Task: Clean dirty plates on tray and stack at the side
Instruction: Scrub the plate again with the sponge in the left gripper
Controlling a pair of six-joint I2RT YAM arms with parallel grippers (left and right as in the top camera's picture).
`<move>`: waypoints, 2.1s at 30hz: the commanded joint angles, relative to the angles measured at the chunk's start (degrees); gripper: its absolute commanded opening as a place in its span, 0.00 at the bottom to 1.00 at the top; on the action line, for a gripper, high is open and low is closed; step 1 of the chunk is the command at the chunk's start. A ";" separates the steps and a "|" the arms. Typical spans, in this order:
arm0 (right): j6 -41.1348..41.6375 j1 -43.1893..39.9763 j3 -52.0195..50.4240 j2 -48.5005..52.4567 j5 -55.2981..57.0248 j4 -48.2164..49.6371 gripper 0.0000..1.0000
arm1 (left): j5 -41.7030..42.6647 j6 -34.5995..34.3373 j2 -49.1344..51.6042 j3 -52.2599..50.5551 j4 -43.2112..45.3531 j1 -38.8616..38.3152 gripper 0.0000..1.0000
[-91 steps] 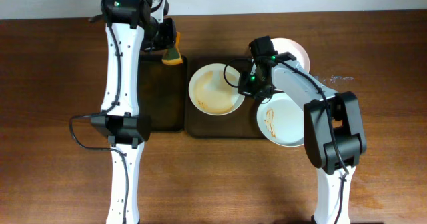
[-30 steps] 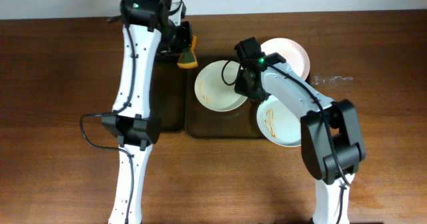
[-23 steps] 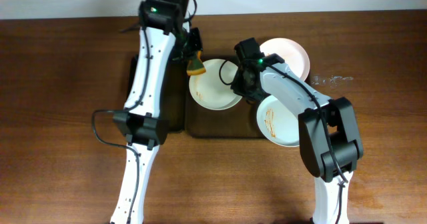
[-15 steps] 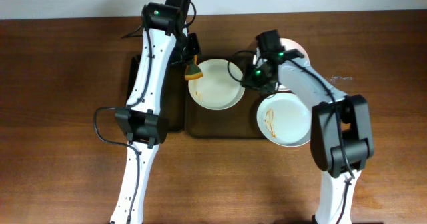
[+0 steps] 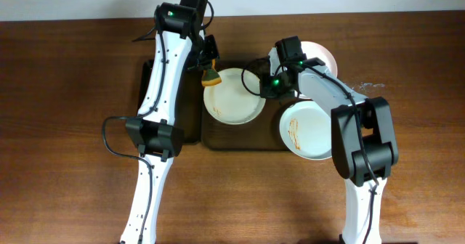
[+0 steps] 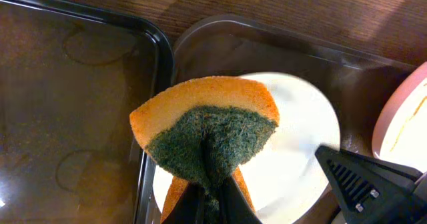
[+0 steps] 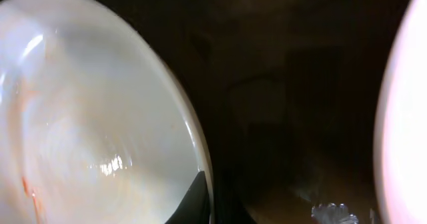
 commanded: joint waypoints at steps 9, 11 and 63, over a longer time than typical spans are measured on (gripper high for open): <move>11.41 0.22 -0.63 1.25 5.22 -0.96 0.04 | -5.29 -6.60 7.32 0.17 -0.07 -5.68 0.00; 11.41 0.04 -0.63 1.25 5.51 -1.25 0.04 | -6.01 -8.20 8.98 0.17 -0.13 -6.56 0.00; 12.22 -1.64 -0.76 1.27 5.51 -3.30 0.04 | -39.45 -2.27 10.25 0.17 3.26 -10.71 0.00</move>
